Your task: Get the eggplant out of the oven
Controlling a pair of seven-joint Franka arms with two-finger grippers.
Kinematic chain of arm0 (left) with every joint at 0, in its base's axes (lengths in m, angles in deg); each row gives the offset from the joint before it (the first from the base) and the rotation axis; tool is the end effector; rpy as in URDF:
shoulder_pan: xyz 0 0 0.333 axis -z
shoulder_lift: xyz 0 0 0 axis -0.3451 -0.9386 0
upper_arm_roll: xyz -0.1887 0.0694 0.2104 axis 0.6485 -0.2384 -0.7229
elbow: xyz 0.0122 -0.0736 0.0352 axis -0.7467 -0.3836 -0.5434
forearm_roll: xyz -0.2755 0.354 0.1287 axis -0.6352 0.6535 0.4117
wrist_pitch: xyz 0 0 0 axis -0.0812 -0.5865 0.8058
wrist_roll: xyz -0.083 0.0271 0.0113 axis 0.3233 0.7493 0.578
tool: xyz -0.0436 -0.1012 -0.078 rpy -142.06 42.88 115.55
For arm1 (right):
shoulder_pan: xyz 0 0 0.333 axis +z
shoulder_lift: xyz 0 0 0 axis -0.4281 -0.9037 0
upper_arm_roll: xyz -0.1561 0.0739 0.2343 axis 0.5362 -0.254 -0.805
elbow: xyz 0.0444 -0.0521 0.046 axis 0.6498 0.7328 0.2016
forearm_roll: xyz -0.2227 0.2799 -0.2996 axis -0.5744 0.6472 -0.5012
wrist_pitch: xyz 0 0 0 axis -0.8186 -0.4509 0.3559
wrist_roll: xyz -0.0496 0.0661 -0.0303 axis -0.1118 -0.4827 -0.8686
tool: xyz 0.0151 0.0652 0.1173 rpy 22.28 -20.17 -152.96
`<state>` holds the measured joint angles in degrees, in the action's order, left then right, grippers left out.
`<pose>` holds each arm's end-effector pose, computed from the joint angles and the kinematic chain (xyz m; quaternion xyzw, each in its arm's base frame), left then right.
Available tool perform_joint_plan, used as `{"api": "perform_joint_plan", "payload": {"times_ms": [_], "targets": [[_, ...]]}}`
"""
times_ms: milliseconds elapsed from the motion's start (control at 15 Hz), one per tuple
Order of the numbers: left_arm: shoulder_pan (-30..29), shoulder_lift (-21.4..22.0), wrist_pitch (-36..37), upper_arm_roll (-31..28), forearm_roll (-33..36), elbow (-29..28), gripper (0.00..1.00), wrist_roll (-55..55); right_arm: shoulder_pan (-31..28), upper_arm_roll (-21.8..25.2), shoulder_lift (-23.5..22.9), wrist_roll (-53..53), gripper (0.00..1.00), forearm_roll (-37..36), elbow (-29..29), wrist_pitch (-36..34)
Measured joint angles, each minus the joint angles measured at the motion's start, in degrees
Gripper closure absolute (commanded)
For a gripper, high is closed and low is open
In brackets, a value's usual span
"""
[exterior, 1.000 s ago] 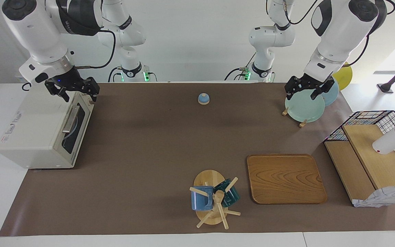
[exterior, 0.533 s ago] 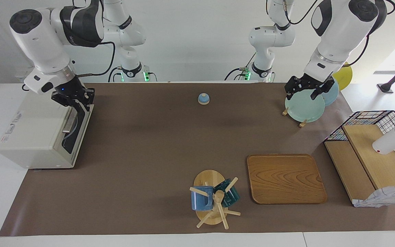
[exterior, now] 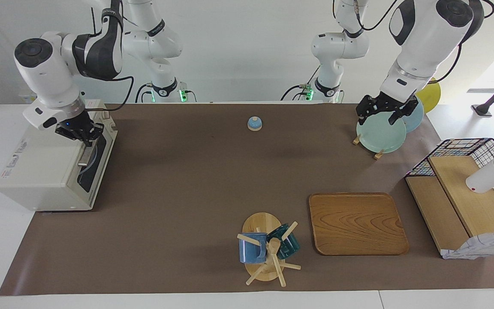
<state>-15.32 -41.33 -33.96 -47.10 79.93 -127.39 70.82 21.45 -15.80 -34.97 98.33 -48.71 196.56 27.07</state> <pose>0.6079 -0.1067 0.5312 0.9990 -0.0372 -0.0227 0.0068 0.6093 -0.1056 0.4163 0.9945 0.0480 -0.0383 0.0851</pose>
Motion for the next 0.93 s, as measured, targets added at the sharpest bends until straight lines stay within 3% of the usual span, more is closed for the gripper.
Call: {"api": "perform_joint_plan", "payload": {"times_ms": [667,933], "targets": [[0.06,0.0,0.3,0.23,0.0,-0.05,0.0,0.0,-0.92,0.01,0.27,-0.42,1.0,-0.59,3.6,3.26],[0.03,0.0,0.3,0.05,0.0,-0.05,0.0,0.0,1.5,-0.25,1.27,-1.74,1.0,-0.58,6.14,5.98]]}}
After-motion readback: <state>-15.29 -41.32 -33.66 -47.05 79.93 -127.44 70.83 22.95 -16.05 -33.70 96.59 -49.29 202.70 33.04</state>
